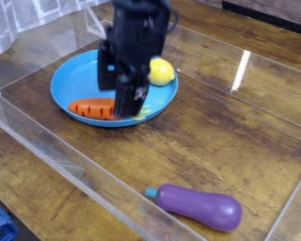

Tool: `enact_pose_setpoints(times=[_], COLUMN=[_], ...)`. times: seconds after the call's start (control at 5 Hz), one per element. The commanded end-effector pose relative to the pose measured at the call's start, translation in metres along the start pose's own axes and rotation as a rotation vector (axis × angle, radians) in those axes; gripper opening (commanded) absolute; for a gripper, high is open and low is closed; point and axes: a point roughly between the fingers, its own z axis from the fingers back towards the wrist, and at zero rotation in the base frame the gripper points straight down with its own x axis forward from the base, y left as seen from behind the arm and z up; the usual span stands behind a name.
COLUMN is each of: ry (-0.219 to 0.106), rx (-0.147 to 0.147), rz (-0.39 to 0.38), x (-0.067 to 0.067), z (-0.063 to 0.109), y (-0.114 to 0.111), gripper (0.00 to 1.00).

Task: Remove the carrot from the blue tray and put it on the table

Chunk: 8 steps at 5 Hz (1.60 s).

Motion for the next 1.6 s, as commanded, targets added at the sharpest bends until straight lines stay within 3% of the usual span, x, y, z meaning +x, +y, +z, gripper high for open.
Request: enact_pose_setpoints(times=[0.0,0.4,0.8,1.0,1.4], ry=[-0.043,-0.062,-0.088,-0.103,-0.121], rx=[0.051,0.073,0.092,0.096,0.09], rz=[-0.098,-0.07,-0.067,-0.048,0.002], x=[0.001,0.003,0.016,0.016,0.019], z=[0.007,-0.005,-0.02,-0.021,-0.025], y=[0.027,0.037,0.049,0.05,0.053], gripper=[1.0,1.0,1.0,0.0,0.0])
